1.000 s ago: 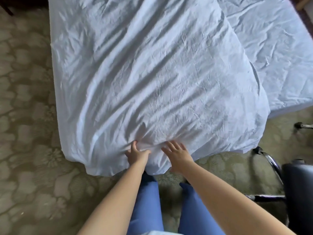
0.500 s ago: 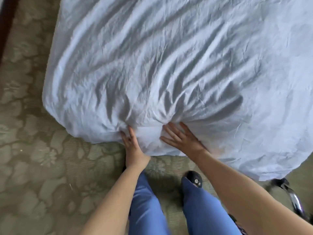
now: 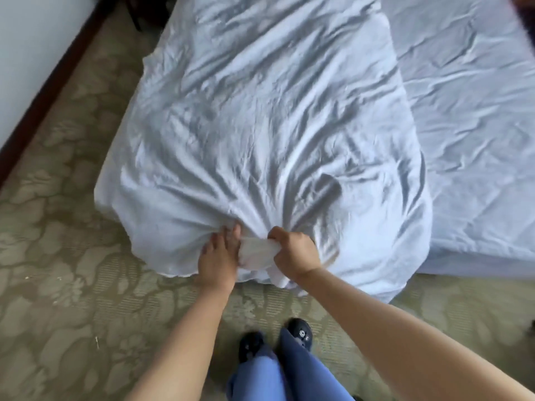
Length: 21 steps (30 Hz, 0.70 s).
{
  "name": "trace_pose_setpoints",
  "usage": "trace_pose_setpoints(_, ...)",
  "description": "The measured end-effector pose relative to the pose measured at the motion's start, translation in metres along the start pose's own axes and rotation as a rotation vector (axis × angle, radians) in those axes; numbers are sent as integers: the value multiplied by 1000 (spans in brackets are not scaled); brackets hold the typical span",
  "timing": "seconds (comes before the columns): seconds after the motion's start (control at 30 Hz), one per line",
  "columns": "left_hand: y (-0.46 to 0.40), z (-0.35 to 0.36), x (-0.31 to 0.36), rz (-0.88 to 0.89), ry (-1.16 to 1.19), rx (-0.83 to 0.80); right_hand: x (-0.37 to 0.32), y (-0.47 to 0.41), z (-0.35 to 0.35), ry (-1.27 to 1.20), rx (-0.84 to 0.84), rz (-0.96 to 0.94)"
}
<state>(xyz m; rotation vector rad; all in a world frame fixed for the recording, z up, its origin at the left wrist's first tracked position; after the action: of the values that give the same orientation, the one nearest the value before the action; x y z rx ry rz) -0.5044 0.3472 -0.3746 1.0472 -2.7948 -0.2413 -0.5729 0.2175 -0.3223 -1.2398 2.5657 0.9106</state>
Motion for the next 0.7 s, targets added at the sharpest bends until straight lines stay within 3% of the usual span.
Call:
trace_pose_setpoints(0.2,3,-67,21,345,-253,127,1,37,-51,173,84,-71)
trace_pose_setpoints(0.7,89,-195,165,518,-217,338,49,154,-186,323,258,-67)
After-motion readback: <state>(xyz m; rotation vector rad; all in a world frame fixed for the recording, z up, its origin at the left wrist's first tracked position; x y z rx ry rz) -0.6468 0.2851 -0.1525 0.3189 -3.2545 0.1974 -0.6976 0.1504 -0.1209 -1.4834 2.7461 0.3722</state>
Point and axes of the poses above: each hand's wrist, its own y-axis away from the middle knuckle, its own z-axis out of the palm, x = y × z, the point moved 8 cm from there along -y, towards the middle knuckle, and after that the axes turned 12 degrees about z, right-handed, at the moved point
